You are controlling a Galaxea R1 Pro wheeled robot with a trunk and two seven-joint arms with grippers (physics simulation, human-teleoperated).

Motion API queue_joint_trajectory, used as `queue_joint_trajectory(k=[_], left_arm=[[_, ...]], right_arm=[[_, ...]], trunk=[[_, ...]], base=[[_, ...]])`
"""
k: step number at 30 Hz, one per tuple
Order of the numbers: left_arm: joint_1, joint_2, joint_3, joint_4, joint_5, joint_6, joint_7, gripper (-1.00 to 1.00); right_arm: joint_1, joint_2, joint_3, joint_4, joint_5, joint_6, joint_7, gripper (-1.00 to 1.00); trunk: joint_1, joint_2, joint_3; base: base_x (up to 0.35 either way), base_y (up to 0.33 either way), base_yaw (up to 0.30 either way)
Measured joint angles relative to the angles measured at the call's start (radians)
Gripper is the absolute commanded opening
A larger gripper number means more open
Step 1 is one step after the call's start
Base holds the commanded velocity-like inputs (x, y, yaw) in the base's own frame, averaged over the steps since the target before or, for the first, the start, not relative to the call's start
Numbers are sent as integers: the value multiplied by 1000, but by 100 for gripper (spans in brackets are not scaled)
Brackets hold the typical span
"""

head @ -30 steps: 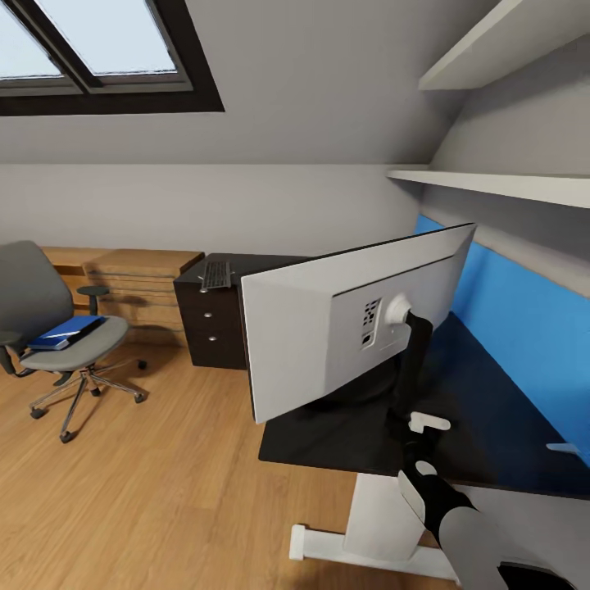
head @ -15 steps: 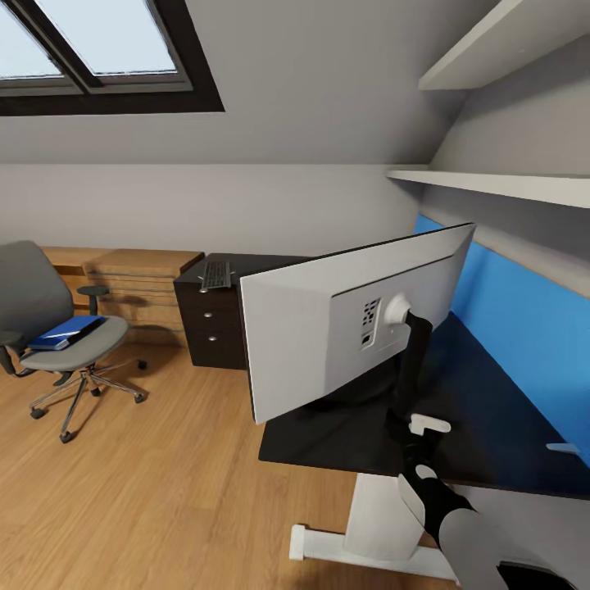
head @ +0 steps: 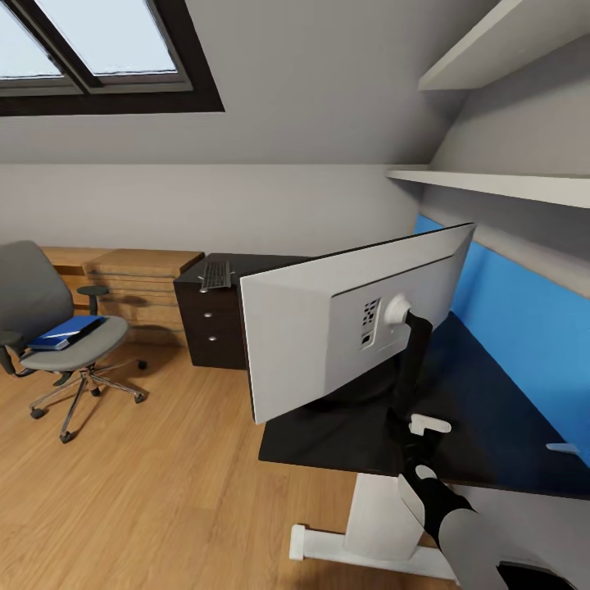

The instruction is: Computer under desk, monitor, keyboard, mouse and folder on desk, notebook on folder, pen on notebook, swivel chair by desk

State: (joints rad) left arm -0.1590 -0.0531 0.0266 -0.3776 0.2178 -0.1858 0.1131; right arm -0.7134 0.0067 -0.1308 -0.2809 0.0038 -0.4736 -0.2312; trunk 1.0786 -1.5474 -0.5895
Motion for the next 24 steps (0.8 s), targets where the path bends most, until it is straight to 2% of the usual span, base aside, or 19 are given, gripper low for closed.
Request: queue_joint_trajectory(k=[10, 24], left_arm=[[0, 0, 0, 0, 0, 0, 0, 100], [0, 0, 0, 0, 0, 0, 0, 100]], right_arm=[[0, -1, 5, 4, 3, -3, 0, 100], [0, -2, 6, 3, 3, -2, 2, 100]], trunk=[[-1, 0, 0], [-1, 0, 0]], base=[[67, 0, 0], [6, 0, 0]])
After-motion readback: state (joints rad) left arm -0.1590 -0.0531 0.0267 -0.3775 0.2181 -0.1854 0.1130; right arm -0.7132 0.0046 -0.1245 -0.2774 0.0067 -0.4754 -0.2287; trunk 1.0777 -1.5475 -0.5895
